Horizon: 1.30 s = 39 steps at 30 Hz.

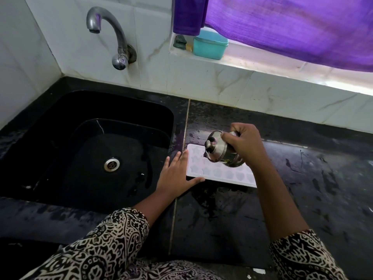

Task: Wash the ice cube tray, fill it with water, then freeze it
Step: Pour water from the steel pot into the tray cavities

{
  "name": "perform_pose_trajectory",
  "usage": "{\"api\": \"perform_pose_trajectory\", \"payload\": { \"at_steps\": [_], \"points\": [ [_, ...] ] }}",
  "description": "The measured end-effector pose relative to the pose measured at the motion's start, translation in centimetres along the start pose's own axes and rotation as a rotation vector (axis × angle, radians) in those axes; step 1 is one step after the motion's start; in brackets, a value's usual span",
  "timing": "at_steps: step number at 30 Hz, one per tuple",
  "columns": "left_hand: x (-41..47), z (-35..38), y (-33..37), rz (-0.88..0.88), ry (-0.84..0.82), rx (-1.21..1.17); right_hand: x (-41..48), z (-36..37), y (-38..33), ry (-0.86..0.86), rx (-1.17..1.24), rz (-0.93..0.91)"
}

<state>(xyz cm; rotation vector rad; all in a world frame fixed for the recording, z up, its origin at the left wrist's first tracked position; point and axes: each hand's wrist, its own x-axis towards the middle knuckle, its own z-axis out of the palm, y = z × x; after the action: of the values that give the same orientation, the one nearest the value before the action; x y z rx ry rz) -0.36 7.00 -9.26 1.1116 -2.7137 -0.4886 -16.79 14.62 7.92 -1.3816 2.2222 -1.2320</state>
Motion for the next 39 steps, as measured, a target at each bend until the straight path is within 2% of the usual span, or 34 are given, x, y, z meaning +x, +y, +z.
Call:
{"api": "perform_pose_trajectory", "payload": {
  "at_steps": [16, 27, 31, 39],
  "points": [
    [0.0, 0.0, 0.1, 0.003, 0.013, 0.02, -0.1, -0.5, -0.6, 0.009, -0.024, -0.048],
    [-0.1, -0.2, 0.1, 0.003, 0.01, 0.027, -0.1, -0.6, -0.1, 0.028, 0.077, -0.013],
    [0.0, -0.1, 0.1, 0.002, 0.014, 0.02, -0.4, -0.8, 0.4, 0.058, 0.165, 0.023],
    [0.0, 0.1, 0.0, 0.003, 0.017, 0.012, -1.5, -1.5, 2.6, 0.221, 0.431, 0.201]
  ]
}}
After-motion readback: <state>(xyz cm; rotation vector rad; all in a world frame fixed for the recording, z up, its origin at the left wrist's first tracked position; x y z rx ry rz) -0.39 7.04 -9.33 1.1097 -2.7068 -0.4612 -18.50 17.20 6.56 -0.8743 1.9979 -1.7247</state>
